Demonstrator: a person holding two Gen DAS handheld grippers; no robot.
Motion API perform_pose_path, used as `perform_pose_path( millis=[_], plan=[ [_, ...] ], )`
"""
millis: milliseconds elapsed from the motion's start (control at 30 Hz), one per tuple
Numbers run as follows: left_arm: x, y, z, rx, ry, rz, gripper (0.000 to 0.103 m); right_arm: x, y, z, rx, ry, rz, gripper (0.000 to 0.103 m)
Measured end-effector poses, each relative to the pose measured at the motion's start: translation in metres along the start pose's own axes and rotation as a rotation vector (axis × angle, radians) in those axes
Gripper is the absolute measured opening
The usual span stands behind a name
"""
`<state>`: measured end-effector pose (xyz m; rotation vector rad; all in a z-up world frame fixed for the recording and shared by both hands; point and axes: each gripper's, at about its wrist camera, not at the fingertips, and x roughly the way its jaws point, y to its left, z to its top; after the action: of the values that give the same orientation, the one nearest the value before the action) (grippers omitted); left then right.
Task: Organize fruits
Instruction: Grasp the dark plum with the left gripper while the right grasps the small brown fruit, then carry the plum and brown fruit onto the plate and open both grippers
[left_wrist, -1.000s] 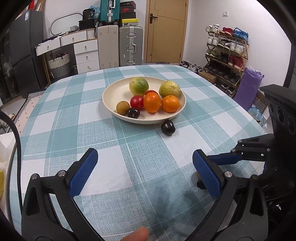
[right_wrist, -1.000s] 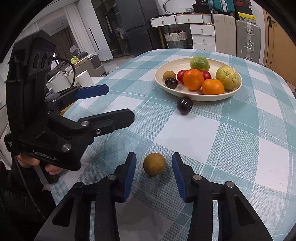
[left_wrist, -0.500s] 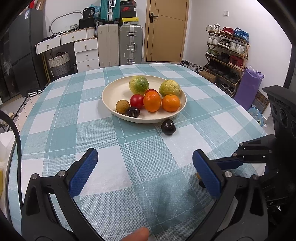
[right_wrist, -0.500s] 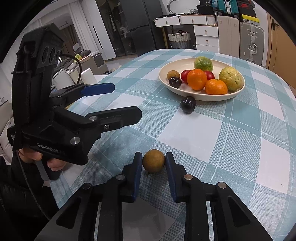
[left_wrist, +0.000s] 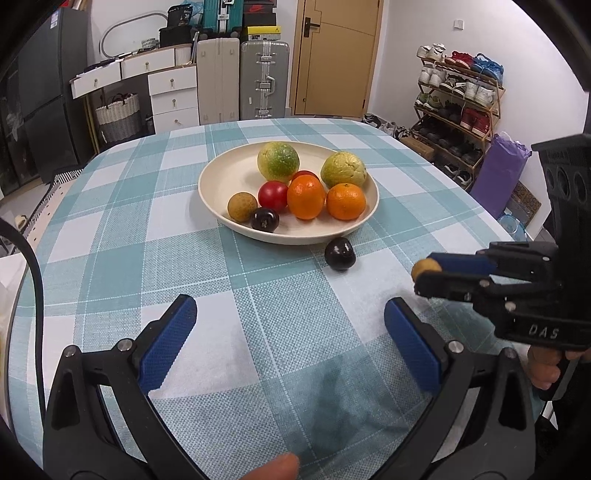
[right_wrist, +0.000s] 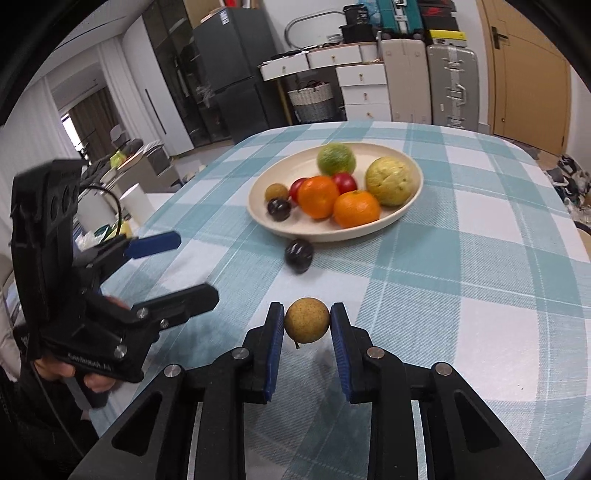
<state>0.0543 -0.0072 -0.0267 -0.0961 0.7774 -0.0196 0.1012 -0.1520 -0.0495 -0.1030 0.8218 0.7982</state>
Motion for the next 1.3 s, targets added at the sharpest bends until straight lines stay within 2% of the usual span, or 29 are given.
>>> perform_pose_path(
  millis=[133,267,433,500,533,667,867,933,1000,1233,1300],
  plan=[
    [0.011,-0.003,0.004,-0.003,0.021,-0.003,0.097,0.001,-0.006,0.005,0.015,-0.009,-0.009,0.027],
    [0.023,-0.007,0.009,0.003,0.045,-0.017,0.086,0.002,-0.009,0.007,0.015,-0.011,-0.013,0.027],
    [0.035,-0.013,0.015,0.001,0.060,-0.065,0.078,0.003,-0.014,0.008,0.021,-0.010,-0.019,0.027],
    [0.042,-0.016,0.018,0.002,0.078,-0.092,0.068,0.003,-0.016,0.009,0.023,-0.012,-0.021,0.027],
    [0.045,-0.017,0.020,0.003,0.088,-0.099,0.066,0.003,-0.017,0.009,0.025,-0.014,-0.023,0.027],
    [0.055,-0.023,0.024,0.017,0.096,-0.100,0.062,0.002,-0.021,0.011,0.034,-0.017,-0.027,0.027],
    [0.066,-0.025,0.031,0.011,0.105,-0.110,0.049,0.003,-0.026,0.011,0.042,-0.017,-0.030,0.027],
    [0.068,-0.026,0.033,0.009,0.109,-0.118,0.048,0.003,-0.026,0.012,0.042,-0.017,-0.031,0.027],
    [0.070,-0.027,0.034,0.012,0.111,-0.127,0.041,0.002,-0.026,0.012,0.042,-0.019,-0.033,0.027],
    [0.074,-0.031,0.034,0.018,0.122,-0.134,0.031,0.000,-0.027,0.013,0.043,-0.024,-0.036,0.027],
    [0.073,-0.030,0.035,0.015,0.112,-0.130,0.022,0.001,-0.027,0.013,0.043,-0.022,-0.036,0.027]
  ],
)
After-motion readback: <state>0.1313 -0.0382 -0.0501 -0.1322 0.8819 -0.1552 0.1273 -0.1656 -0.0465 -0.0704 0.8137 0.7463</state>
